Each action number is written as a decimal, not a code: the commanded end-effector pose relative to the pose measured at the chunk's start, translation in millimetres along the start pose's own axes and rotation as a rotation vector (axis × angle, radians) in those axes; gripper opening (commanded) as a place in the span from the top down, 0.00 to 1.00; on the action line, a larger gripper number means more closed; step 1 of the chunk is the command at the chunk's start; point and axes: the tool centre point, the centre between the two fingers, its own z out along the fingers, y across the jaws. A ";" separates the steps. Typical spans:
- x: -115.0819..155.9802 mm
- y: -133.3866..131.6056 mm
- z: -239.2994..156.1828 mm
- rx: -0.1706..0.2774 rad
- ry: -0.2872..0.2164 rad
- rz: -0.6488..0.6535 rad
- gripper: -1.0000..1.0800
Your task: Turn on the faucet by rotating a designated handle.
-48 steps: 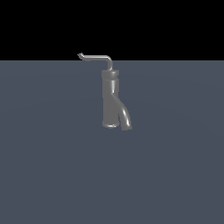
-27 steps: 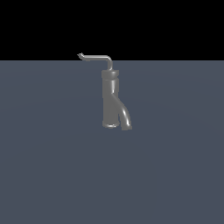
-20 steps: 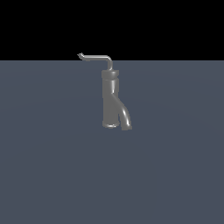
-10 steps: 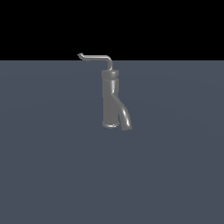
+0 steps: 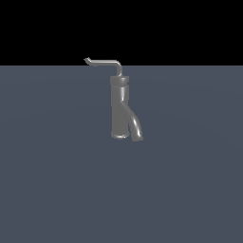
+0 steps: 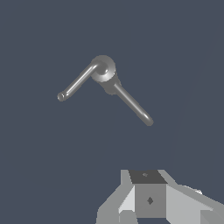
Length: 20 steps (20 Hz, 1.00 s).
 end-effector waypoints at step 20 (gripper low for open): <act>88.3 -95.4 101.0 -0.046 0.012 0.531 1.00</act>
